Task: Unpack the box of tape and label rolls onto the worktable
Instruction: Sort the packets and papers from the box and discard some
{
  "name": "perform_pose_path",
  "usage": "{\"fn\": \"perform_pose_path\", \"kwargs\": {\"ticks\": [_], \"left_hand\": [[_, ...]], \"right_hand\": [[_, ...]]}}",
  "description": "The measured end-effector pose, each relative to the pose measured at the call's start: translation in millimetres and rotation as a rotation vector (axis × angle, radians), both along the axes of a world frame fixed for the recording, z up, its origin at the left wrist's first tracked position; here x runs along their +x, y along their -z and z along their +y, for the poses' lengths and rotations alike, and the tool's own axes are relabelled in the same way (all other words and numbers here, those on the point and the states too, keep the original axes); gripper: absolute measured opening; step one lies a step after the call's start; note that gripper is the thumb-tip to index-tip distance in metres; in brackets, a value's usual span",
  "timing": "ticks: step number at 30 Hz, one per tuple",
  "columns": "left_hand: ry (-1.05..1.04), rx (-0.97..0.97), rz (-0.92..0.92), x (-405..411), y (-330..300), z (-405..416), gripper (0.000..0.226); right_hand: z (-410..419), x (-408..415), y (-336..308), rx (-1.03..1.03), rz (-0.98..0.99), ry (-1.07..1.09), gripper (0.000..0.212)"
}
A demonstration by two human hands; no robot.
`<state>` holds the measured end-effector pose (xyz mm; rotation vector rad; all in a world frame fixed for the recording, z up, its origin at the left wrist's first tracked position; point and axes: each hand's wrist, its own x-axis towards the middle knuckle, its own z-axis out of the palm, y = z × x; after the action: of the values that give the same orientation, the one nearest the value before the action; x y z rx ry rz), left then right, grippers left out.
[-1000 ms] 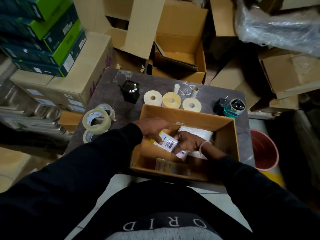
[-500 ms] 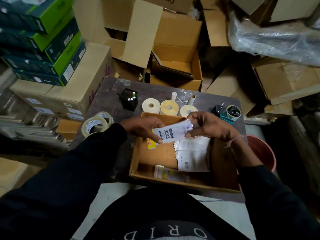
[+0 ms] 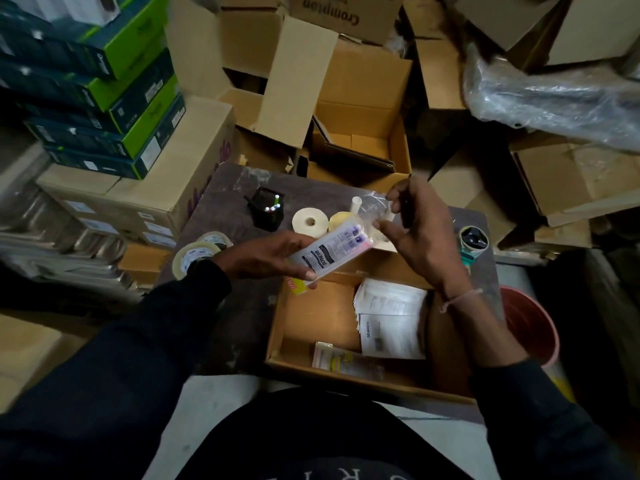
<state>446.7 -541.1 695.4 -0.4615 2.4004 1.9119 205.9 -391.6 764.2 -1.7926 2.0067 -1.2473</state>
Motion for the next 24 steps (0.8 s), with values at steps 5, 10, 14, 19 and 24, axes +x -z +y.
{"fn": "perform_pose_path", "kwargs": {"ticks": [5, 10, 14, 19, 24], "left_hand": [[0.001, -0.023, -0.011, 10.6, -4.4, -12.3, 0.034], [0.009, -0.073, -0.026, 12.7, -12.6, -20.6, 0.024], [0.022, -0.09, -0.061, 13.5, -13.1, -23.7, 0.024], [0.032, -0.073, -0.094, 14.4, -9.7, -23.5, 0.035], [-0.227, -0.023, -0.017, 23.0, -5.0, -28.1, 0.036]], "right_hand": [[-8.8, 6.8, -6.8, 0.094, 0.264, -0.146, 0.013], [-8.6, 7.4, 2.4, 0.322, 0.094, -0.247, 0.028], [-8.9, 10.2, 10.7, 0.32, 0.007, -0.281, 0.033], [-9.9, 16.2, 18.2, 0.284, -0.145, -0.257, 0.032], [-12.2, 7.0, 30.9, 0.455, -0.471, -0.306, 0.03]]}}
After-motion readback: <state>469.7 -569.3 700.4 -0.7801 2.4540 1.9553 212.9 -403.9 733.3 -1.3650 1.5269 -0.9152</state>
